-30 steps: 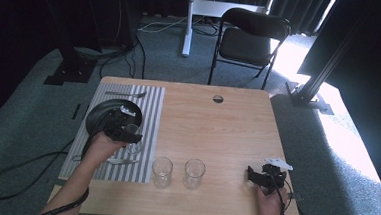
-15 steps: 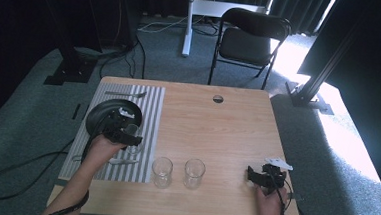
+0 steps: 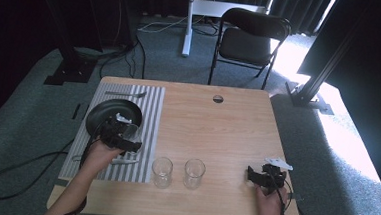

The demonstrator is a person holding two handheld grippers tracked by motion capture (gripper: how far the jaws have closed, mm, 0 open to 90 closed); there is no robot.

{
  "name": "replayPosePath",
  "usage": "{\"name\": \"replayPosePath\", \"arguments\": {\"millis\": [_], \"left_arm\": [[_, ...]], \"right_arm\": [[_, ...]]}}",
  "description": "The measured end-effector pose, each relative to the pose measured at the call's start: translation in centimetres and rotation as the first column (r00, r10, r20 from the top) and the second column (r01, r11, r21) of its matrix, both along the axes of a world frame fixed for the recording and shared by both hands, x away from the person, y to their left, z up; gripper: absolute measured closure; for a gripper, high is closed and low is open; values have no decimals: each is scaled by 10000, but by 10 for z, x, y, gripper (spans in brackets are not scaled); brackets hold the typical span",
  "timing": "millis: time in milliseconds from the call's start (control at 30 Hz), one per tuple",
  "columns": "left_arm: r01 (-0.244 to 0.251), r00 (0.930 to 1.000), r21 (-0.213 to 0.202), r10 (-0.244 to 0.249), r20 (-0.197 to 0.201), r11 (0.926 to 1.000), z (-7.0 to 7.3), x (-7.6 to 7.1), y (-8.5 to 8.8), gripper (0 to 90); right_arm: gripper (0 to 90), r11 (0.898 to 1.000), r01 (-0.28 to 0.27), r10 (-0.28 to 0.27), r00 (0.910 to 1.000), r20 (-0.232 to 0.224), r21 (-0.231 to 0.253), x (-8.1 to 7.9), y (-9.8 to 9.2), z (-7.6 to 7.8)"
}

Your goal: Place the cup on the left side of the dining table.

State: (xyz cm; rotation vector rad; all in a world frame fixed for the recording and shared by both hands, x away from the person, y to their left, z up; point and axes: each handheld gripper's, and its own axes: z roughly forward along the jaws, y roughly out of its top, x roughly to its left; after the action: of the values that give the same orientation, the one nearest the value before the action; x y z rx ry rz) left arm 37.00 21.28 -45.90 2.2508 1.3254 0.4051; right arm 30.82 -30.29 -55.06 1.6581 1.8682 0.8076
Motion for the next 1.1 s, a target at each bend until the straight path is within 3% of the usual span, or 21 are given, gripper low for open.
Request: {"name": "replayPosePath", "arguments": {"millis": [67, 167, 233, 300, 667, 967, 1100], "left_arm": [[-103, 9997, 239, 97, 231, 9997, -1, -2, 0, 9], [-299, 9993, -200, 304, 228, 9994, -2, -5, 4, 9], [-364, 9987, -8, 364, 362, 9993, -3, -7, 5, 9], [-310, 9989, -208, 317, 331, 9993, -4, -9, 7, 9], [-466, 9987, -426, 473, 169, 9980, -11, -21, 14, 9], [-726, 9966, -737, 753, 339, 9946, -15, -33, 23, 9], [-806, 9957, -493, 827, 428, 9955, -17, -38, 24, 9]], "right_arm": [[122, 10000, 0, 0, 10000, -1, 1, 0, 0, 0], [121, 10000, 0, 0, 10000, -2, -1, 0, 0, 0], [122, 10000, 0, 0, 10000, 0, 1, 0, 0, 0], [122, 10000, 0, 0, 10000, 0, 0, 0, 0, 0], [122, 10000, 0, 0, 10000, -1, 0, 0, 0, 0], [122, 10000, 0, 0, 10000, 0, 1, 0, 0, 0], [122, 10000, 0, 0, 10000, -1, 1, 0, 0, 0]]}}
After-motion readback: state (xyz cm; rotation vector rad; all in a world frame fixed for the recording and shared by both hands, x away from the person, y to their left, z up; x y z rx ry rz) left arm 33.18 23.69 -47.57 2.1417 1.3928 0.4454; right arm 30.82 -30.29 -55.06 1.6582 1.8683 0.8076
